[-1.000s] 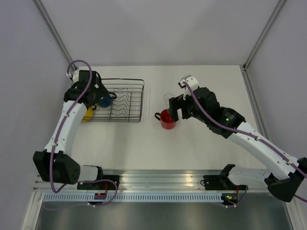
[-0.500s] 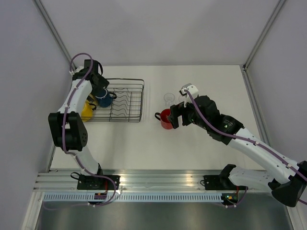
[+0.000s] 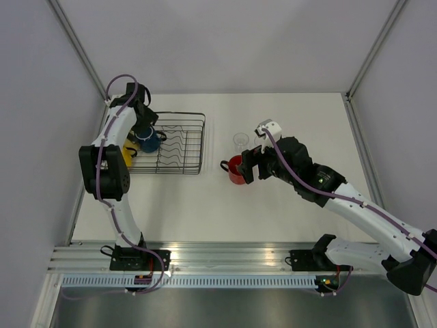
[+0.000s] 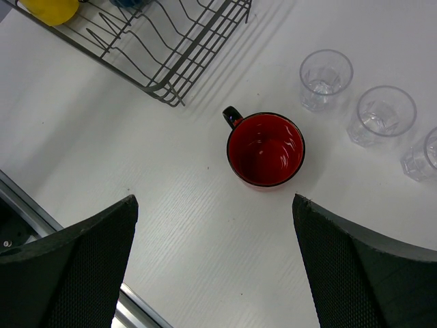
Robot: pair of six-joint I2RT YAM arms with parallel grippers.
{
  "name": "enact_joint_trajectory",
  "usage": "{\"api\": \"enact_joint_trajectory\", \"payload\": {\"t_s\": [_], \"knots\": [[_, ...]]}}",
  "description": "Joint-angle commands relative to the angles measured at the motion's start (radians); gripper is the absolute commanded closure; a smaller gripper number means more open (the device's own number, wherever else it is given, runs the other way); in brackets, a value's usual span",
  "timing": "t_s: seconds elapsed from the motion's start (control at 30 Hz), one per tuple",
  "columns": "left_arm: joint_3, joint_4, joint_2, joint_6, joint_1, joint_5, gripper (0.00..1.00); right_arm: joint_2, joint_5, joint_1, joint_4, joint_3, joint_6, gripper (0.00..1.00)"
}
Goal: Unload the cups from the dish rack
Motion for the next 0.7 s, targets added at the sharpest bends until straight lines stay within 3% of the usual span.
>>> {"api": "enact_joint_trajectory", "payload": {"t_s": [0.0,0.43,0.53,0.63,0.67], "knots": [[0.061,-0.028,0.049,-0.025,0.004,-0.026,0.0,-0.005,-0.004,-0.004,0.038,-0.003,-0.01,0.02],[0.069,-0.035,0.126,-0.016,0.004,-0.025,0.05,0.005,-0.012,-0.004,0.055,-0.015,-0.017,0.02],[0.064,-0.035,0.122,-0.008,0.004,-0.025,0.14,0.005,-0.012,-0.004,0.058,-0.015,-0.019,0.02],[0.064,-0.035,0.102,-0.003,0.004,-0.026,0.28,0.007,-0.015,-0.003,0.058,-0.012,-0.022,0.02],[0.064,-0.035,0.097,-0.002,0.003,-0.028,0.42,0.007,-0.017,-0.004,0.058,-0.011,-0.022,0.02]]}}
